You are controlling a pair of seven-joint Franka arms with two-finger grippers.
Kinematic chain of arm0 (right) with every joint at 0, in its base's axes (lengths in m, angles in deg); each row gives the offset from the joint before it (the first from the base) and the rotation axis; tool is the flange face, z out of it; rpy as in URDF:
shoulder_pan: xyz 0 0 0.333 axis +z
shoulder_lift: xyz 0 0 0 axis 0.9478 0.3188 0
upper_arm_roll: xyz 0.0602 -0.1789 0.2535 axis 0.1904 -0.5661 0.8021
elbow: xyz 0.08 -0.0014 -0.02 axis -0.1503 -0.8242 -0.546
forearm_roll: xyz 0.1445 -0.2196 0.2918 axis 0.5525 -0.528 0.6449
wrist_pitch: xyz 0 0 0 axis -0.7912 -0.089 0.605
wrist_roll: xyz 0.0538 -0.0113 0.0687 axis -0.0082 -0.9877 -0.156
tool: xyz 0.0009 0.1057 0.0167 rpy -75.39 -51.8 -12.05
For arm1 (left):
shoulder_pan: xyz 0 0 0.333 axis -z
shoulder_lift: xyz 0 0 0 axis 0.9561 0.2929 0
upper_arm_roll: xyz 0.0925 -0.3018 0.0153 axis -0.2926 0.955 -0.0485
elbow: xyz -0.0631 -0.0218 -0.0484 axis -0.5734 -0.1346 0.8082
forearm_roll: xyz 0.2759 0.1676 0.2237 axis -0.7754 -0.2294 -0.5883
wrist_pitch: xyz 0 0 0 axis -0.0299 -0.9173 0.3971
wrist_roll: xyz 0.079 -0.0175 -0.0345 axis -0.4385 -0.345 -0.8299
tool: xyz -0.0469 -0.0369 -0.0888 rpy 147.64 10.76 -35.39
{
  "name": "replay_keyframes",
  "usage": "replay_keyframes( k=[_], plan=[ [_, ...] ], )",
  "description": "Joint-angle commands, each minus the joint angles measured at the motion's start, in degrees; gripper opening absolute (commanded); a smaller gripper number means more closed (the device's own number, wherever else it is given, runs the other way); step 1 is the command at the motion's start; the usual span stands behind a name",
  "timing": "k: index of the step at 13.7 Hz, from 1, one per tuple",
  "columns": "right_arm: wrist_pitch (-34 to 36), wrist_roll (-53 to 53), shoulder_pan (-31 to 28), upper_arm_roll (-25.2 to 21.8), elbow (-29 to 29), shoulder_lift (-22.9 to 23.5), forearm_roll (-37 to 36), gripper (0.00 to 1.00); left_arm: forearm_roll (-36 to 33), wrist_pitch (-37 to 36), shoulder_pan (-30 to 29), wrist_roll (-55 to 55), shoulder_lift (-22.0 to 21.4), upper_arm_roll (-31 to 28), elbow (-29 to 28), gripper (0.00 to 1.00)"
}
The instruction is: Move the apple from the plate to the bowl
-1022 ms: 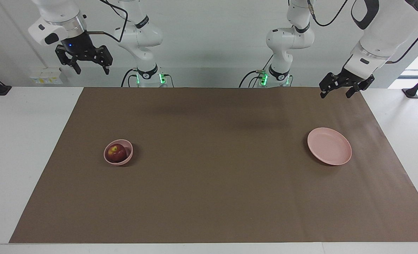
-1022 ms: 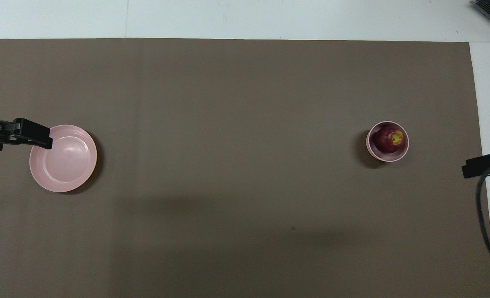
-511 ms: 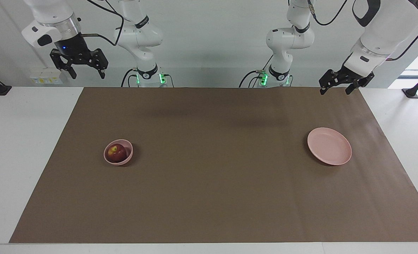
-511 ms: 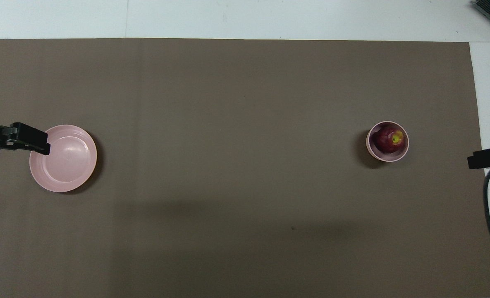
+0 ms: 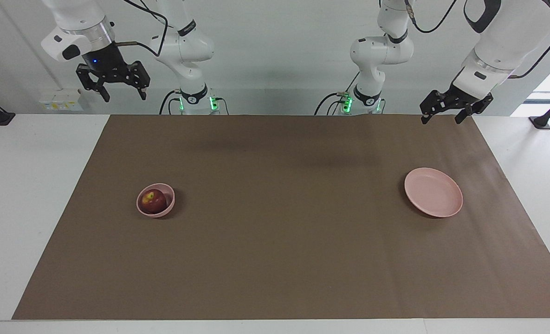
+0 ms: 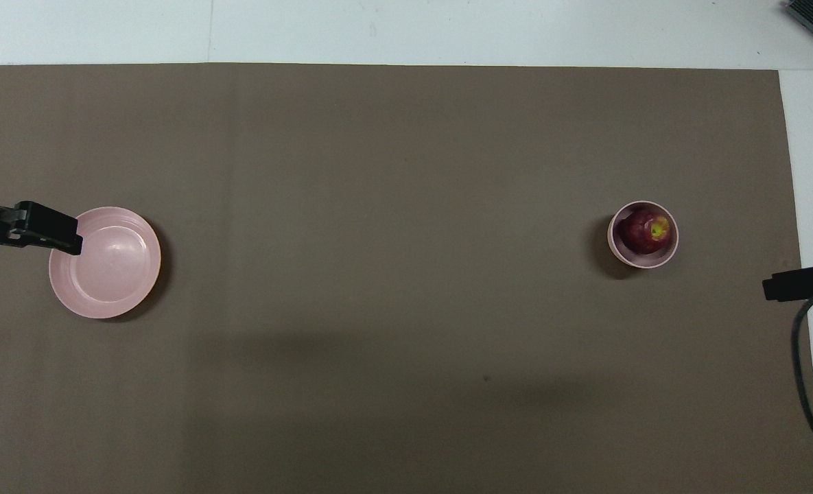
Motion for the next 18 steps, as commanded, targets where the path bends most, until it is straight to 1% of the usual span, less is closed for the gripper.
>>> replay_keyframes(
  k=[1,10,18],
  plan=[
    [-2.42,1.23,-0.31,0.01,-1.9,-1.39,0.43,1.0,-0.01,0.18,-0.1,0.24,0.34,-0.02,0.95,1.0],
    [-3.04,1.4,-0.31,0.01,-1.9,-1.22,0.26,1.0,-0.01,-0.35,-0.1,0.41,0.17,-0.02,0.69,1.0],
    [-2.07,0.88,-0.66,-0.07,-0.94,-0.69,0.08,1.0,-0.1,-1.14,0.16,0.5,0.34,0.07,1.12,1.0]
  ],
)
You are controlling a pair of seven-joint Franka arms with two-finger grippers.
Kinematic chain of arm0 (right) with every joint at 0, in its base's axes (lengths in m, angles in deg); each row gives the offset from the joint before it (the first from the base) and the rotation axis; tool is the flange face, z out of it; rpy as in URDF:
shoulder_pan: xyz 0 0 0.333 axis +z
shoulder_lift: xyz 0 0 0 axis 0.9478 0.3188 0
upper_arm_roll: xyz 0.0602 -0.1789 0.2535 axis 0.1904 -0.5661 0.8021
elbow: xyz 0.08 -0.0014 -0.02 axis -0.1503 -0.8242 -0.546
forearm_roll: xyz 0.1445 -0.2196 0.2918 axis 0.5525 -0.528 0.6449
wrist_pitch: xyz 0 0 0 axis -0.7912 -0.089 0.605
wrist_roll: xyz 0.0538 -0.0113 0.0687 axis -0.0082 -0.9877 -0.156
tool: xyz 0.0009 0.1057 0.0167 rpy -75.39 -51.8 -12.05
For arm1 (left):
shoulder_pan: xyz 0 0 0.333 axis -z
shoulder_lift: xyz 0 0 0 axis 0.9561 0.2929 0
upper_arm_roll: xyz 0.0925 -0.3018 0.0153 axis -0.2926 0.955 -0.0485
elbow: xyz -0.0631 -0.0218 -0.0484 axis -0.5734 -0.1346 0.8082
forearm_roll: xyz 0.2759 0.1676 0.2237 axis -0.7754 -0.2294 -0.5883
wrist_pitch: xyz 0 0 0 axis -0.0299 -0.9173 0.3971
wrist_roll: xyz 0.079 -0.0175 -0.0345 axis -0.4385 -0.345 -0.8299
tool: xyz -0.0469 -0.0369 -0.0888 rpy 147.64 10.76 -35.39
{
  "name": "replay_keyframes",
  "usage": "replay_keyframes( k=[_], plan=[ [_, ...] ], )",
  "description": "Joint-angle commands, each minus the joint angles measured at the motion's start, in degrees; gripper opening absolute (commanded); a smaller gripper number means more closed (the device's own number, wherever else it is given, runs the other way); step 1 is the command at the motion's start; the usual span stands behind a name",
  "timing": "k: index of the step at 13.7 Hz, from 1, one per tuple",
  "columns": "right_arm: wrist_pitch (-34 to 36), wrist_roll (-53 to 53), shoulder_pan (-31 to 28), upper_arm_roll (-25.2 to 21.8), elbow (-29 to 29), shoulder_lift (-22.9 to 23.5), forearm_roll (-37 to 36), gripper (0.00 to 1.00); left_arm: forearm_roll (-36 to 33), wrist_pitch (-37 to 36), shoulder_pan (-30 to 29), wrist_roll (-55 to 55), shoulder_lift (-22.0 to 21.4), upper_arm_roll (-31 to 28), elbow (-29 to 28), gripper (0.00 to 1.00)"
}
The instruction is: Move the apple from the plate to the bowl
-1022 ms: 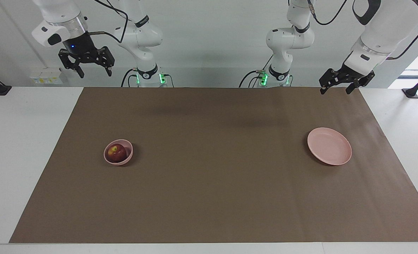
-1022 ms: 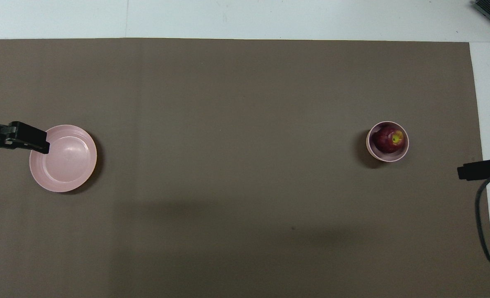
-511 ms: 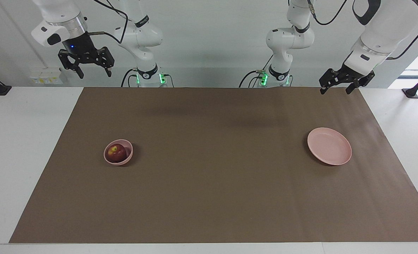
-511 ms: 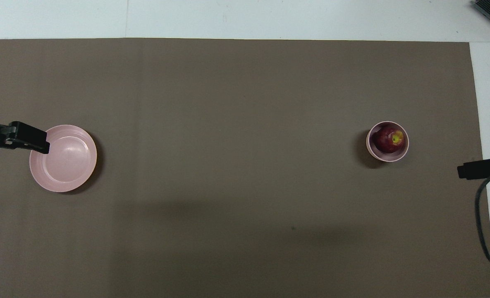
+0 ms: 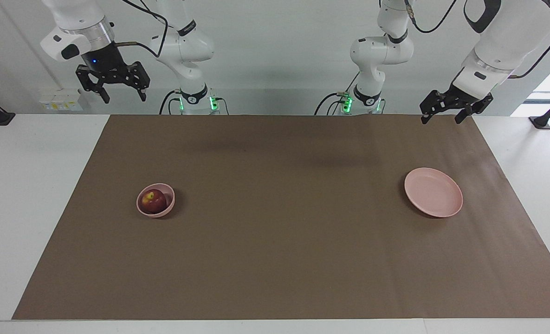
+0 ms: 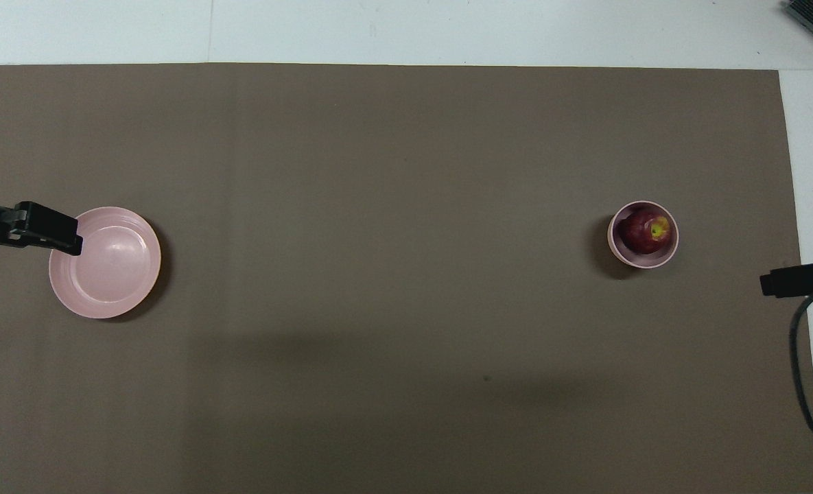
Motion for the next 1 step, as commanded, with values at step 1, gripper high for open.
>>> replay_keyframes(
  k=[1],
  plan=[
    [-0.58,0.99,-0.48,0.17,-0.73,-0.67,-0.25,1.0,-0.1,-1.47,0.34,0.4,0.34,0.04,1.13,1.0]
  ],
)
